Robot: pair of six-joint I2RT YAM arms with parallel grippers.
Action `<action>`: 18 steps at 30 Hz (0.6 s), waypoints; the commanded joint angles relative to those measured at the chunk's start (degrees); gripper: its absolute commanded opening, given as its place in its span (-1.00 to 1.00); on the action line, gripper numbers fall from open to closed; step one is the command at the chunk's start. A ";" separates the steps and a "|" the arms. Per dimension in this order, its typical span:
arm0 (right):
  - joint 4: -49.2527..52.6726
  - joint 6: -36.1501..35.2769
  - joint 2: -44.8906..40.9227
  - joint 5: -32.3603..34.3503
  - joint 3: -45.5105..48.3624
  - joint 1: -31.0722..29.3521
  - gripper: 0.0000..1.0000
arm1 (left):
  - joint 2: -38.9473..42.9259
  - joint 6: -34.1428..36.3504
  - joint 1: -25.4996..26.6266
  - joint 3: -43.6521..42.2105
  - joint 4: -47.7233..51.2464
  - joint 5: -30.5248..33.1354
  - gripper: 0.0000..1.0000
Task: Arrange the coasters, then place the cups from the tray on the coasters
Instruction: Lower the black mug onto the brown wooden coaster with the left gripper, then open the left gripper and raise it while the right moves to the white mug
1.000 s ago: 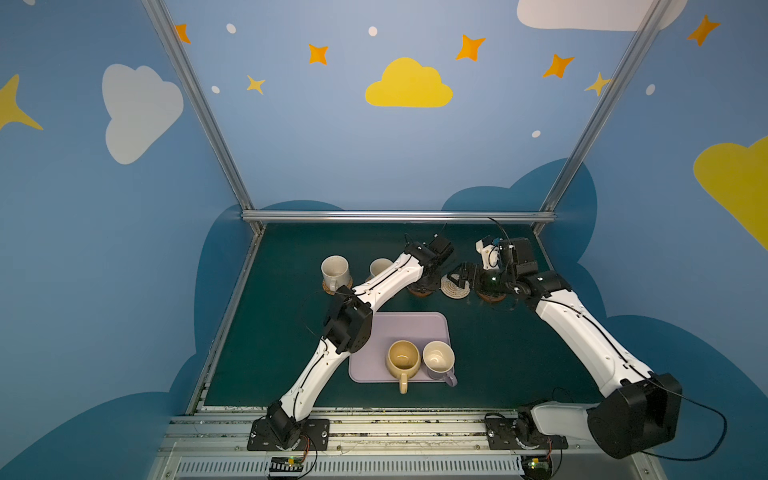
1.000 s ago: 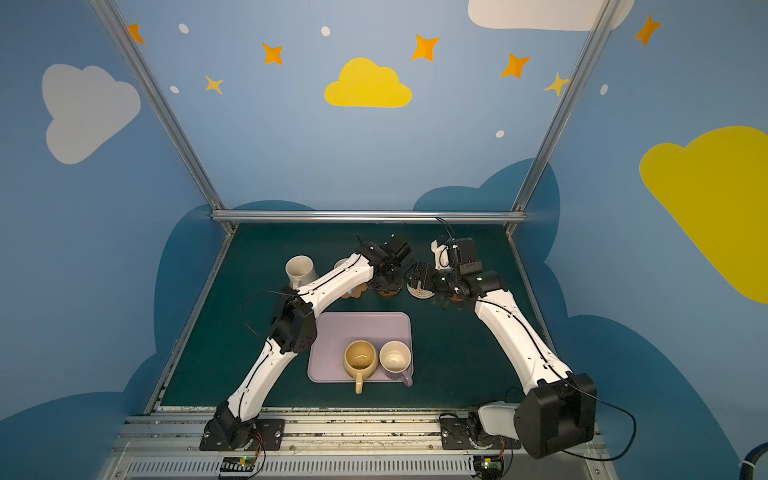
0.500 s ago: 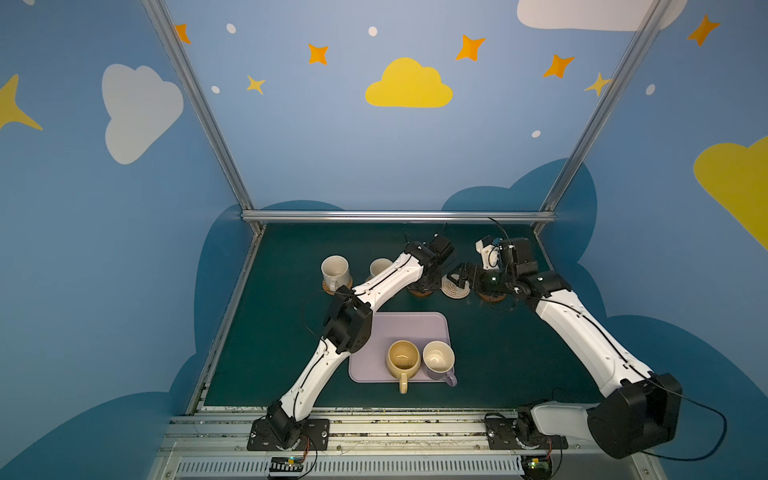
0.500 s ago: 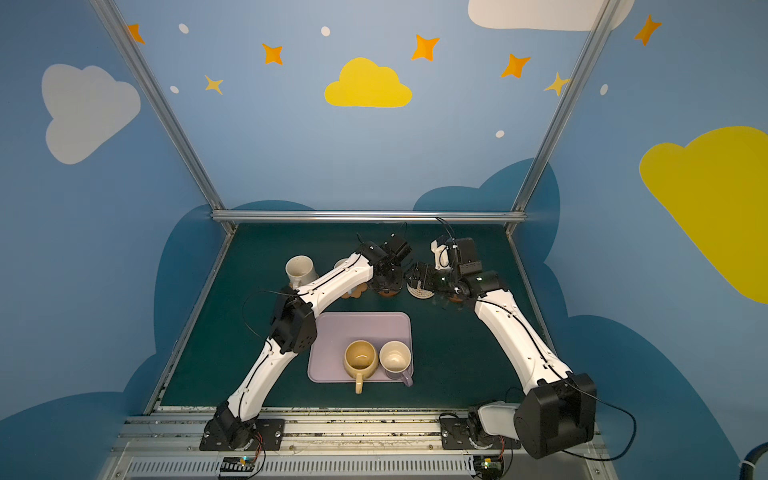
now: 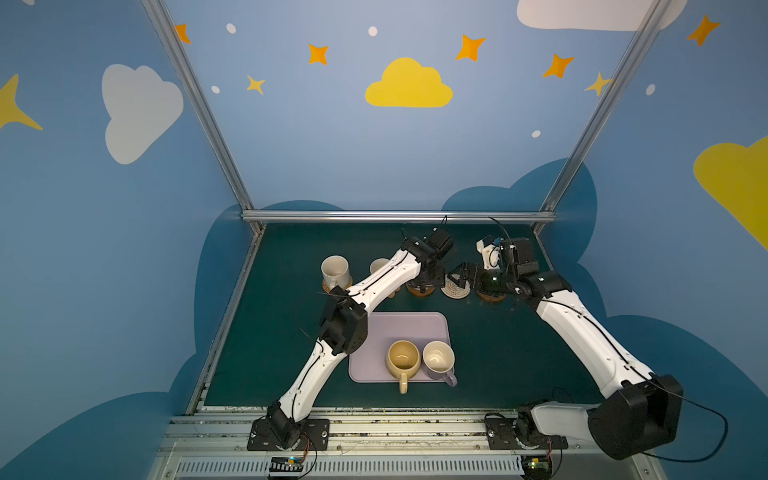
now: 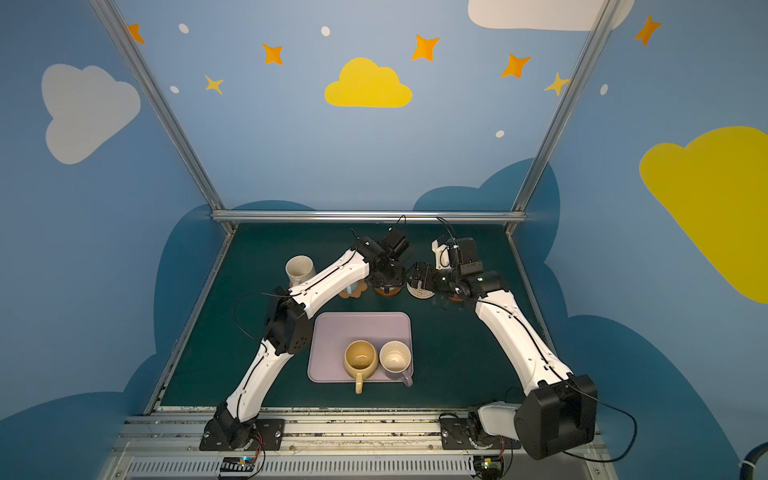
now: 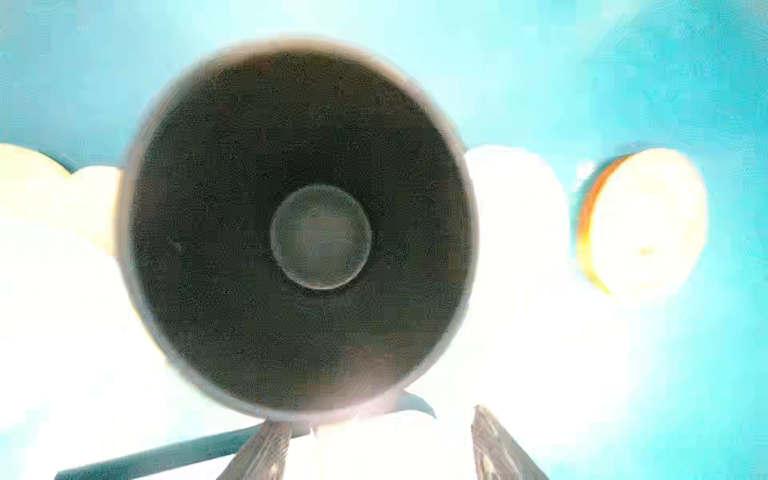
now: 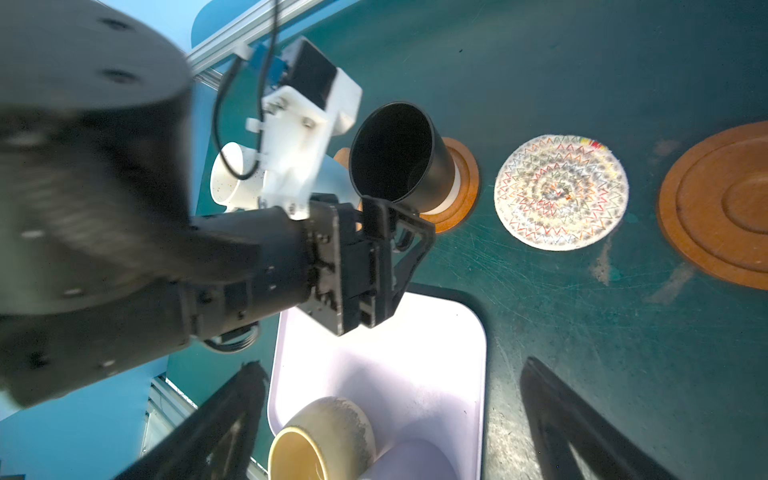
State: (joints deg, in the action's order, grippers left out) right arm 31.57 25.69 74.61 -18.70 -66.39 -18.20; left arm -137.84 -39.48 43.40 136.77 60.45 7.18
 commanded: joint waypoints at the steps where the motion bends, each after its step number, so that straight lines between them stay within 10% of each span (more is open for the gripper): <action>1: -0.22 -0.20 -2.48 -0.16 0.88 0.27 0.91 | 3.95 -0.26 -0.16 0.74 0.87 -1.23 0.42; 18: -2.50 -3.62 -14.31 -3.54 5.66 -0.68 0.92 | 16.18 0.70 0.02 -6.07 -1.45 -3.75 0.99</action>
State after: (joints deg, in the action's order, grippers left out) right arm 28.56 23.97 62.81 -20.88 -61.25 -18.33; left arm -125.91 -39.35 43.42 131.68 59.05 4.16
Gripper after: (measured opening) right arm 0.957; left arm 0.995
